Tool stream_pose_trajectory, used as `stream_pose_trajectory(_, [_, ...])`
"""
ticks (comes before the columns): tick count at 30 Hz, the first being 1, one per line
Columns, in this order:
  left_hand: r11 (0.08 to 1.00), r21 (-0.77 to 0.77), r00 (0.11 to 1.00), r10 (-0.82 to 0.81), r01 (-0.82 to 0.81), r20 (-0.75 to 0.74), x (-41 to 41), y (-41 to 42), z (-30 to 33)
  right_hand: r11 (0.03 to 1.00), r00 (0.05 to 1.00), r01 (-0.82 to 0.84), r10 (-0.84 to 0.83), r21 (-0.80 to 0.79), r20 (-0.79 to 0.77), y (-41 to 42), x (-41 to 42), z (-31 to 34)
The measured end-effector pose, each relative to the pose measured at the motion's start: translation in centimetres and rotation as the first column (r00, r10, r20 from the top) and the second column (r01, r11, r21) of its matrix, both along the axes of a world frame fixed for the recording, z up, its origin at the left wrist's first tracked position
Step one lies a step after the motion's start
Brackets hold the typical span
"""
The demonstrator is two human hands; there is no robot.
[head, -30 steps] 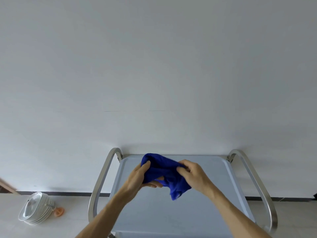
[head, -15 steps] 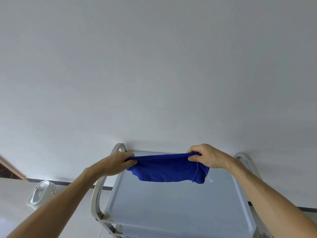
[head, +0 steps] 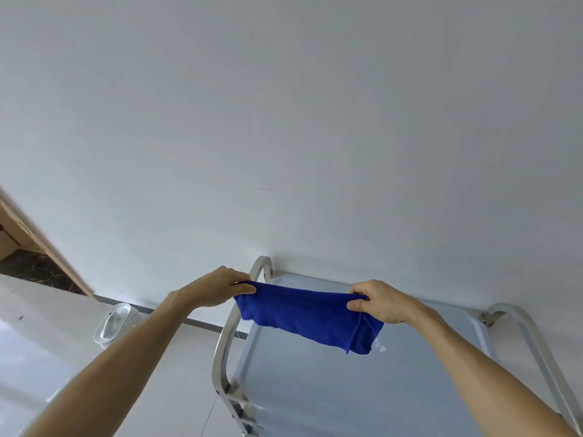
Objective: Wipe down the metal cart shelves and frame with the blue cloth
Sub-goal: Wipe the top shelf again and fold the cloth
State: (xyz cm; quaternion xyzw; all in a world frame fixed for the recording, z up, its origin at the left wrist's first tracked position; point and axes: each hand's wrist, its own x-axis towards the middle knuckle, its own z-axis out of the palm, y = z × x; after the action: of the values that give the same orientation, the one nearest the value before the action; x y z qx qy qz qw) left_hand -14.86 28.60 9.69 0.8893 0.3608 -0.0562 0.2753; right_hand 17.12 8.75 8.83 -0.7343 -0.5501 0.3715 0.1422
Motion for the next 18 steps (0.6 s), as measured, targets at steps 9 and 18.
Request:
stream_pose_trajectory(9, [0.954, 0.252, 0.982, 0.136, -0.165, 0.132, -2.6, 12.1, 1.3, 0.963, 0.981, 0.17, -0.186, 0.208, 0.06, 12.8, -5.3, 1.5])
stream_pose_trajectory(18, [0.963, 0.176, 0.978, 0.192, -0.204, 0.087, -8.9, 12.3, -9.8, 0.988, 0.955, 0.102, -0.131, 0.118, 0.268, 14.2, -12.6, -8.3])
